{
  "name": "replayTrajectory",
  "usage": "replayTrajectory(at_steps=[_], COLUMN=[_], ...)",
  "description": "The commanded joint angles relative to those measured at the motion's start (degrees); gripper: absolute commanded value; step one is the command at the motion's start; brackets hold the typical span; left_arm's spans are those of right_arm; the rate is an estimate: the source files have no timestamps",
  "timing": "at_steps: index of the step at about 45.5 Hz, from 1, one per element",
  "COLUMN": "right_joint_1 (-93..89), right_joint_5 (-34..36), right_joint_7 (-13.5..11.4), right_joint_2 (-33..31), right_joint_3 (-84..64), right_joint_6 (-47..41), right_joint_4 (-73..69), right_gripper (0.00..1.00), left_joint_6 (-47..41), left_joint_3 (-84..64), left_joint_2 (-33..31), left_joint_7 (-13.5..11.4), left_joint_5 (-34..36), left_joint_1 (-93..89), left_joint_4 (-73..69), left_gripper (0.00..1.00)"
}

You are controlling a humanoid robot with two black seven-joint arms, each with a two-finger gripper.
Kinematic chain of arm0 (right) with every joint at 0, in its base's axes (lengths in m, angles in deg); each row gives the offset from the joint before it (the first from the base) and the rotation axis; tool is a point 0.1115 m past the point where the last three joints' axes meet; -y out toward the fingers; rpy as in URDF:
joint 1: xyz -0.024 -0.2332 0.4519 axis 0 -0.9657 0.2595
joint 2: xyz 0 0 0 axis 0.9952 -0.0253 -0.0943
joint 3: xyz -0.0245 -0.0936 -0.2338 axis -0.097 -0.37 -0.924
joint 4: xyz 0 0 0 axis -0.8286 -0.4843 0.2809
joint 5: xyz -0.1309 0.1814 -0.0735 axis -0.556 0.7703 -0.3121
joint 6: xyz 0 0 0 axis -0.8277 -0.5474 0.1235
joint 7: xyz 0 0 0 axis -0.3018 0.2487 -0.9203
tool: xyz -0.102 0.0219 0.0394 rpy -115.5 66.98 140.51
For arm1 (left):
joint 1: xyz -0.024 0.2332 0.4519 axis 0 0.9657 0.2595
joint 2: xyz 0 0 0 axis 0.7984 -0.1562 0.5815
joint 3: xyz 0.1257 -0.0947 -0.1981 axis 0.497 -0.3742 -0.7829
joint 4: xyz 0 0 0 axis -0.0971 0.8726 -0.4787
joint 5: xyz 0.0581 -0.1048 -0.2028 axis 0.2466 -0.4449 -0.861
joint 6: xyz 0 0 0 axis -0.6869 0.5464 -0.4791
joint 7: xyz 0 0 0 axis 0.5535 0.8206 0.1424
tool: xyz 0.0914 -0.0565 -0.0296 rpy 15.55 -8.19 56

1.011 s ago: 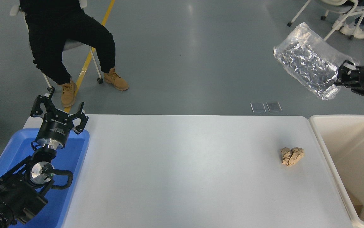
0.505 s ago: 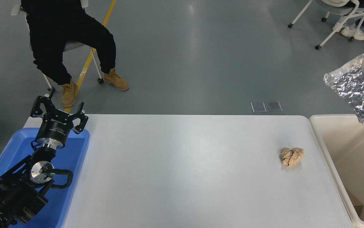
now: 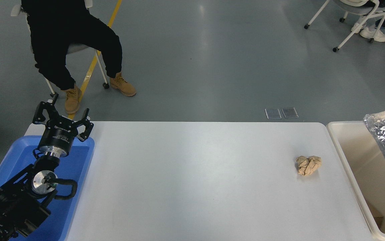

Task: Pick up foil plate and place in dustbin

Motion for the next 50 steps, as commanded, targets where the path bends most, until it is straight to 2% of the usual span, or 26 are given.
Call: replayTrajectory(at_steps=[1, 6, 9, 20, 32, 39, 47, 50], right_joint_1=[-4.3, -4.5, -4.9, -3.4, 19.7, 31.7, 40.5, 43.6], right_joint_5=[0.3, 0.3, 0.3, -0.6, -2.0, -5.2, -5.4, -5.5], right_joint_7=[0.1, 0.1, 0.0, 0.1, 0.1, 0.1, -0.2, -1.3], right_joint_2=[2.2, 2.5, 3.1, 3.9, 3.4, 9.6, 16.8, 19.1], right_joint_3=[2.4, 2.5, 2.5, 2.2, -4.8, -14.3, -23.0, -25.3], right_joint_6=[2.0, 1.8, 1.8, 1.1, -4.2, -11.4, -16.5, -18.3], right_joint_4=[1.1, 0.8, 0.8, 0.1, -4.3, -6.4, -11.0, -13.9], right_gripper=[0.56, 0.87, 1.0, 1.0, 1.0, 1.0, 1.0, 1.0], left_joint_6=[0.0, 0.0, 0.0, 0.0, 0.1, 0.2, 0.2, 0.1], left_joint_3=[0.0, 0.0, 0.0, 0.0, 0.0, 0.0, 0.0, 0.0], left_joint_2=[0.0, 0.0, 0.0, -0.1, 0.0, 0.0, 0.0, 0.0], left_joint_7=[0.0, 0.0, 0.0, 0.0, 0.0, 0.0, 0.0, 0.0], left_joint_5=[0.0, 0.0, 0.0, 0.0, 0.0, 0.0, 0.0, 0.1], left_joint_1=[0.0, 0.0, 0.0, 0.0, 0.0, 0.0, 0.0, 0.0], left_joint_4=[0.0, 0.0, 0.0, 0.0, 0.0, 0.0, 0.0, 0.0], left_gripper=[0.99, 0.99, 0.99, 0.99, 0.99, 0.99, 0.99, 0.99])
